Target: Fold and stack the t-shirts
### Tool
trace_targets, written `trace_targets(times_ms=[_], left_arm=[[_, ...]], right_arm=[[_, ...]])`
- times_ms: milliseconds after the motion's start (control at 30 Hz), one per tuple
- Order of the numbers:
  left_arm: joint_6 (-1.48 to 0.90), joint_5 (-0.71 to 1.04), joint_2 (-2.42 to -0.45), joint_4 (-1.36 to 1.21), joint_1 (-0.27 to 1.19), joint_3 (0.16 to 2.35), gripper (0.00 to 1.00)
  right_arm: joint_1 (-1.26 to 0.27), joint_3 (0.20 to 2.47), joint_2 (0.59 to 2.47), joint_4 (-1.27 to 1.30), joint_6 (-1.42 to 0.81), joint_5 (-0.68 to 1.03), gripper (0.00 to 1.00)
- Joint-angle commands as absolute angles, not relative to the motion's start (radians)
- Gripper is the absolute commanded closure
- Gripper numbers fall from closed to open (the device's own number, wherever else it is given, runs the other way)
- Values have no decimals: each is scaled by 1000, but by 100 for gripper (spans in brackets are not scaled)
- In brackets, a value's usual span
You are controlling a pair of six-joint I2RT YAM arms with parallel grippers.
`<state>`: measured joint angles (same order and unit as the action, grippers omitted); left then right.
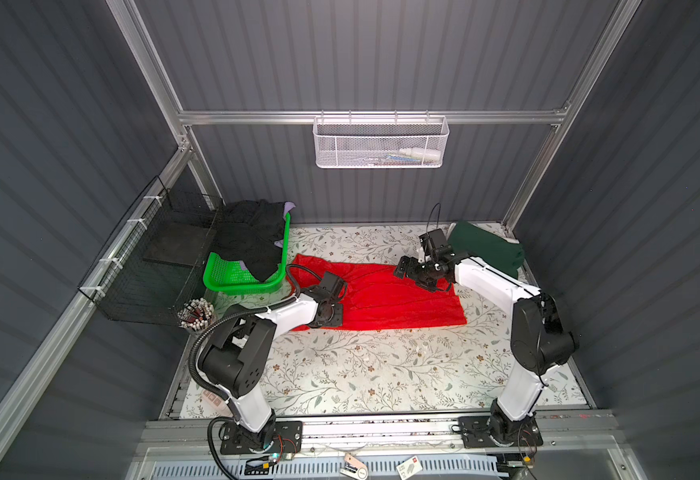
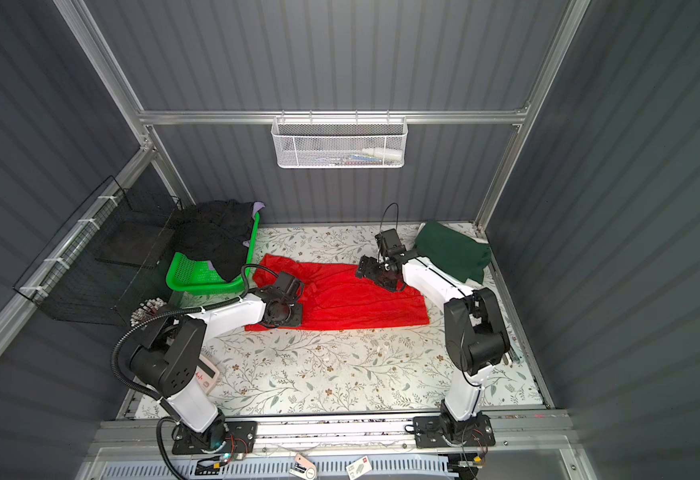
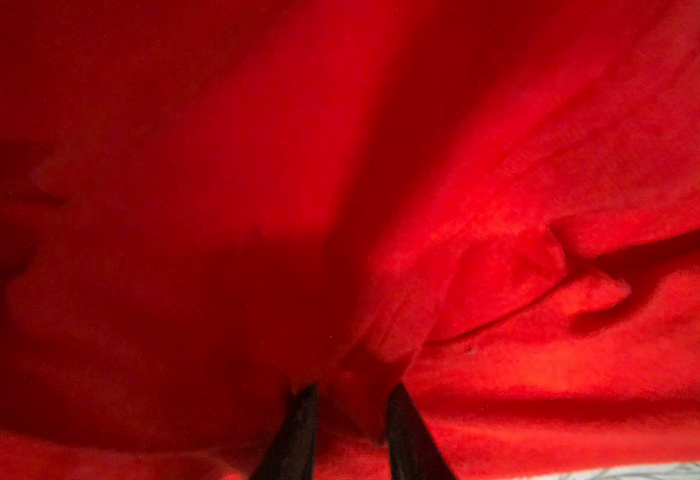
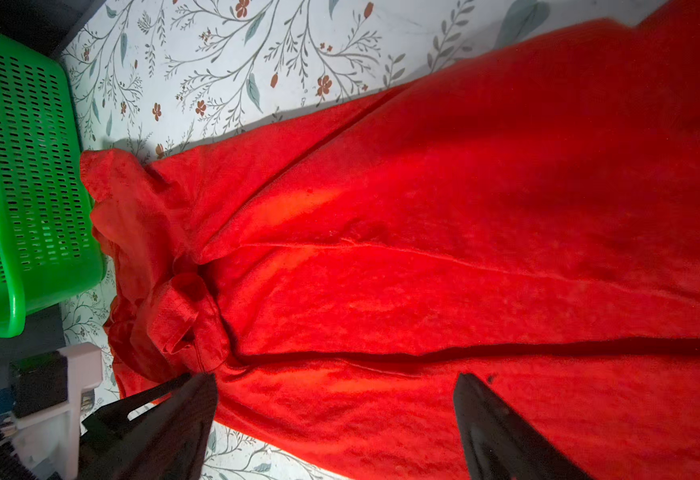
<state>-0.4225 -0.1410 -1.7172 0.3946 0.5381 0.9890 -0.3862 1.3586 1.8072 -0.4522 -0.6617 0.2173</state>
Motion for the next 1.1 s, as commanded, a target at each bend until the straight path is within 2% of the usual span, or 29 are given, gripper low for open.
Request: trace_targets(times_ms=[0,200,667,1067], left_arm=[[-436,-188,-1732,442,537,1025,79],[-436,-238,-1739,464,537,1073,100],[-376,-450,-1782,504,516,1220,100],[-363,-514,-1874,460,463,1309,100]], right_arm=[[-376,1341,1819,-447,-650,228,9],[-371,1329,1819,-444,-649,233,9],[-367,1297,1792,-481,-612,201,8],[-367,1221,1741,-532,-571,145,8]])
